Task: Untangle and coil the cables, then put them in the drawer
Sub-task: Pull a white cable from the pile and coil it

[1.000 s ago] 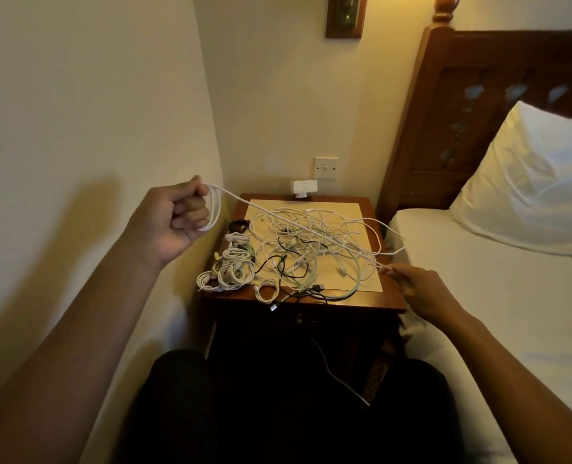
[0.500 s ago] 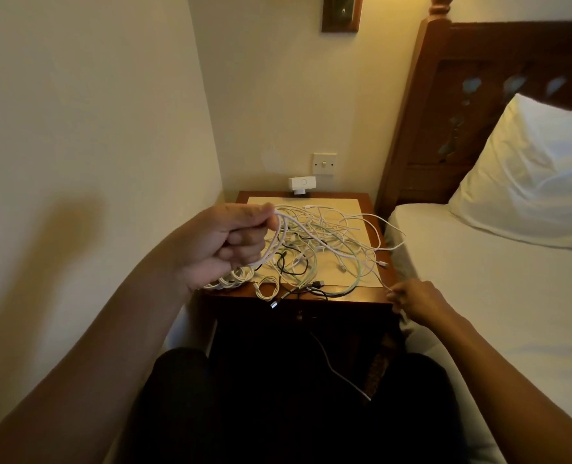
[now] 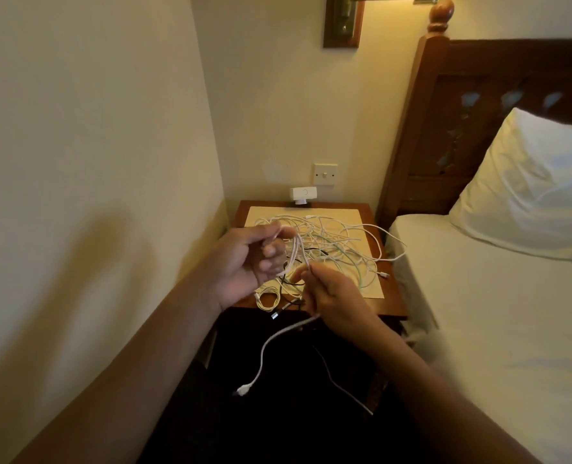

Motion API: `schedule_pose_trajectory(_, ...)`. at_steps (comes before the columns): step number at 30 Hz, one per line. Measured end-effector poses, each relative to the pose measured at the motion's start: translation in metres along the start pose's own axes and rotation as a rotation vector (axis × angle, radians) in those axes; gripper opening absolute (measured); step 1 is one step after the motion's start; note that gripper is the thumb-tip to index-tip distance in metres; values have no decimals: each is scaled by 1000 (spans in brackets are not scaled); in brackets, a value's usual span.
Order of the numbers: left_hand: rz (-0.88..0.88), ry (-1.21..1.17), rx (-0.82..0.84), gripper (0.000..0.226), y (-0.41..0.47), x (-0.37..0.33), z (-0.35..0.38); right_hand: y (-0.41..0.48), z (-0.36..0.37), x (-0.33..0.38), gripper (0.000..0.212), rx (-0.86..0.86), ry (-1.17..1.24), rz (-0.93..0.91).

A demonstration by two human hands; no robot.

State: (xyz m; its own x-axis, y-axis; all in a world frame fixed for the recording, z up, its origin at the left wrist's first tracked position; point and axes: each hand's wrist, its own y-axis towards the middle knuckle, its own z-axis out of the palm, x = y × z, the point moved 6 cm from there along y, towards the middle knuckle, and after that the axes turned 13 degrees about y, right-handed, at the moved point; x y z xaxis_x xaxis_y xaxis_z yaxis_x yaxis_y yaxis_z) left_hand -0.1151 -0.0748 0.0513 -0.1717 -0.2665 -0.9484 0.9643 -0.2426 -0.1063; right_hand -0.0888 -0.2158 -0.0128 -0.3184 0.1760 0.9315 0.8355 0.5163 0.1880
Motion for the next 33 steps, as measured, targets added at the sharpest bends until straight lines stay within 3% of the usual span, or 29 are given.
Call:
schedule_pose_trajectory(2, 96, -89, -31, 28, 1, -9, -5, -6, 15, -11, 24, 29, -95, 36)
schedule_pose_trajectory(4, 195, 12, -98, 30, 3, -15, -11, -13, 33, -9, 26, 116, -181, 45)
schedule_pose_trajectory(8, 304, 663, -263, 26, 4, -7, -19, -22, 45, 40, 28, 257, -352, -38)
schedule_pose_trajectory(10, 293, 975, -258, 25, 7, 3, -22, -18, 32, 67, 23, 287, -498, -69)
schedule_pose_trajectory(12, 235, 1091, -159, 27, 5, 13, -25, -11, 5, 91, 20, 217, -525, -119)
schedule_pose_trajectory(18, 92, 680, 157, 41, -19, 26, -20, 30, -74, 67, 15, -64, -359, -120)
schedule_pose_trajectory(21, 159, 394, 54, 35, -18, 6, -23, 30, -78, 26, 18, -103, -294, -44)
schedule_pose_trajectory(26, 260, 31, -132, 31, 10, -10, -20, 0, -7, 4, 24, 62, -311, -1)
schedule_pose_trajectory(28, 312, 164, -261, 25, 20, -10, -21, -9, 21, 15, 26, 150, -356, -21)
schedule_pose_trajectory(31, 395, 689, -470, 24, 21, -12, -29, -16, 36, 38, 33, 243, -445, -45)
schedule_pose_trajectory(33, 387, 937, -484, 21, 21, -7, -36, -19, 28, 56, 32, 262, -456, -60)
